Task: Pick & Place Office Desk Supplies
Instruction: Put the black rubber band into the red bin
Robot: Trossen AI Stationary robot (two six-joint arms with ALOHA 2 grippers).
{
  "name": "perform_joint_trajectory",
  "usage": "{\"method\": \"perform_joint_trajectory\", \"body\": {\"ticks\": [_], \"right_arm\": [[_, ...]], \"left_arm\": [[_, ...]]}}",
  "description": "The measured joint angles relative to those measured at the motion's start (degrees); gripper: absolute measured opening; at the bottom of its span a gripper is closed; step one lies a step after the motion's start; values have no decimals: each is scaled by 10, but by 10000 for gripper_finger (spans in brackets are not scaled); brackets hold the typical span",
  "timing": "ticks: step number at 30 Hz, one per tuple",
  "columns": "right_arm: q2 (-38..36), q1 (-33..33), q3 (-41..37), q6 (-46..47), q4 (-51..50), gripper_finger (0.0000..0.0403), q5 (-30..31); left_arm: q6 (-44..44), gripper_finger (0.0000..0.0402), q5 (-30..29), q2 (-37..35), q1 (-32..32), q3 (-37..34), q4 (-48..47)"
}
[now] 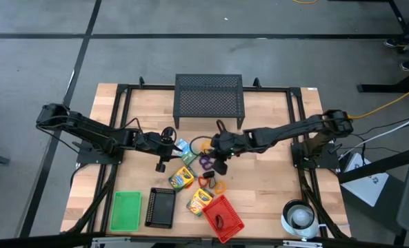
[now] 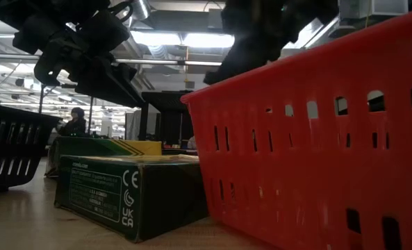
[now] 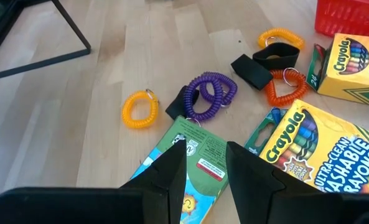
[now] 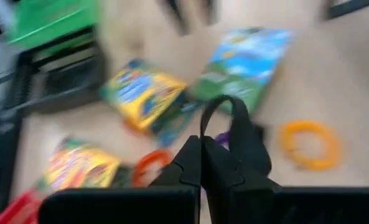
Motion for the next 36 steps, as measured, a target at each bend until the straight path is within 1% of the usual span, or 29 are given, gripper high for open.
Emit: {"method": "perform_joint_trajectory", "body": {"ticks": [4,8,13,16,20,24,30,34,36], "right_arm": [[2,32,0,0,21,1,-79],[7,76,0,-9,54,1,-133],[7,134,0,-9,98,0,-136],[11,161,0,18,110,0,-114],[31,186,0,57,130,0,-87],[68,196,0,90,147,0,-90],[116,198,0,136,148,0,-150],[133,198,0,165,149,5,-193],[136,198,0,177,146,12,-193]], "left_arm": [[0,111,0,0,0,0,0],[-1,111,0,0,0,0,0],[-4,111,1,0,0,0,2],[-4,111,1,0,0,0,2],[-4,111,1,0,0,0,3],[-4,111,1,0,0,0,2],[-5,111,6,0,0,0,3],[-5,111,6,0,0,0,3],[-5,111,6,0,0,0,3]]}}
